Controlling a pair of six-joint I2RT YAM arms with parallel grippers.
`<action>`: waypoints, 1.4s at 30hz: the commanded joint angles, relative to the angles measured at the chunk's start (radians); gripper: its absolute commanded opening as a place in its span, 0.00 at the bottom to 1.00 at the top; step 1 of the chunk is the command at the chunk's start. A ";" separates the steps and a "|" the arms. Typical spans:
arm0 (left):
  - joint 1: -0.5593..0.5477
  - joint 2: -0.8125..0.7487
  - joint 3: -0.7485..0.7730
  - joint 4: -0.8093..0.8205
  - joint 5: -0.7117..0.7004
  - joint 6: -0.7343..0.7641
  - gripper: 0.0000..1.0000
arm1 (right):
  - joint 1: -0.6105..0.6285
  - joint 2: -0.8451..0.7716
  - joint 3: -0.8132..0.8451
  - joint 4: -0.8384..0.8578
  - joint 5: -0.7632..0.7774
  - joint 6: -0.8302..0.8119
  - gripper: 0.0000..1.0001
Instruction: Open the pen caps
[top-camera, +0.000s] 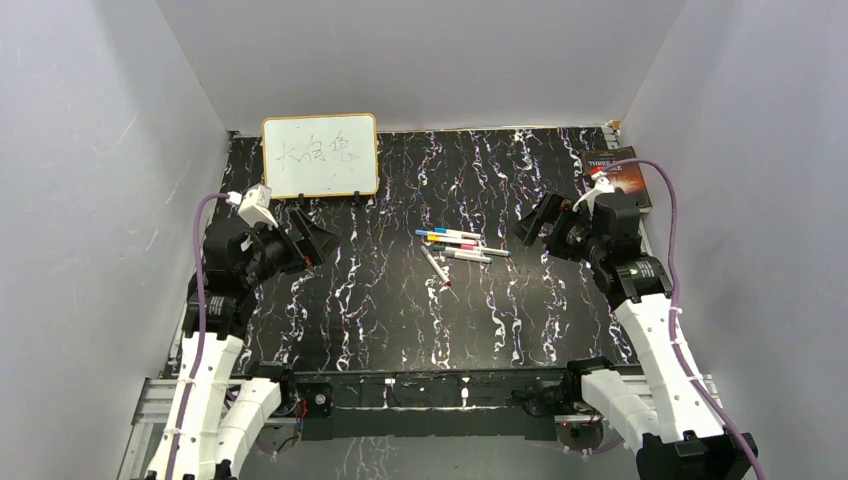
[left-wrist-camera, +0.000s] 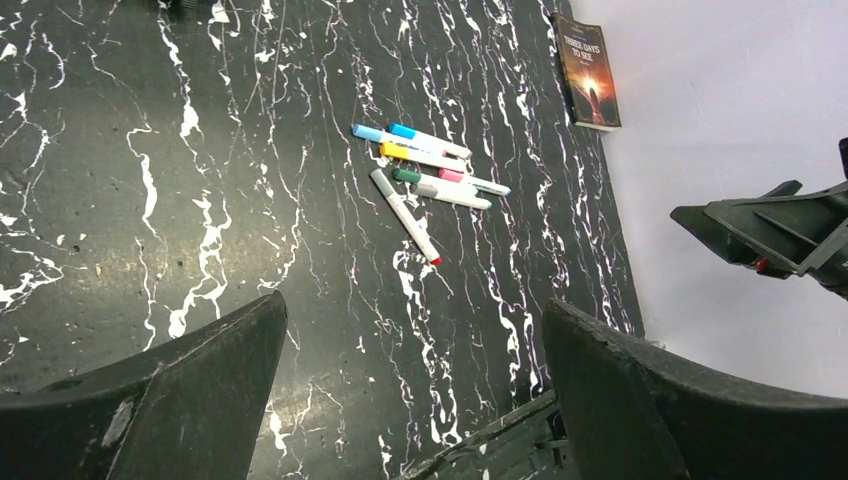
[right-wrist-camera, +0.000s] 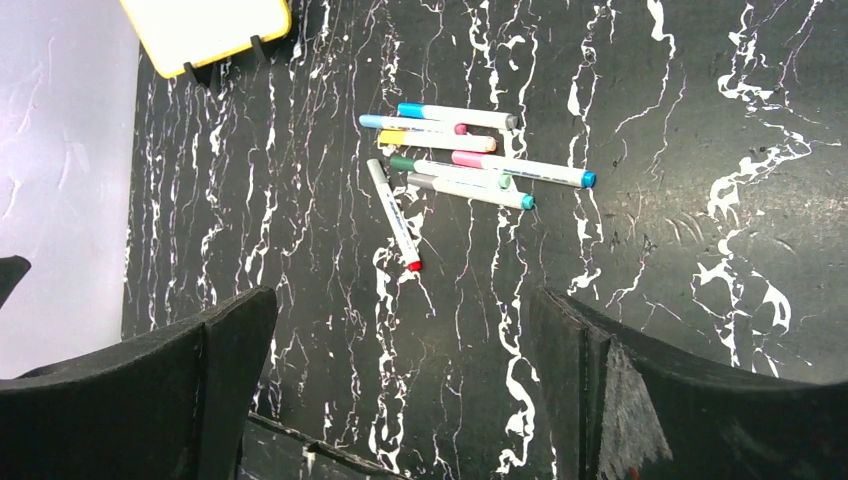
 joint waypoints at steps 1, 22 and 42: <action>-0.003 0.006 0.022 0.011 0.063 -0.004 0.98 | 0.005 -0.031 0.029 -0.006 0.009 -0.038 0.98; -0.003 0.138 -0.030 0.111 0.193 -0.078 0.98 | 0.005 -0.123 -0.018 -0.079 -0.015 -0.048 0.98; -0.041 0.225 -0.156 0.065 0.143 -0.045 0.98 | 0.552 0.550 0.174 0.008 0.440 -0.091 0.78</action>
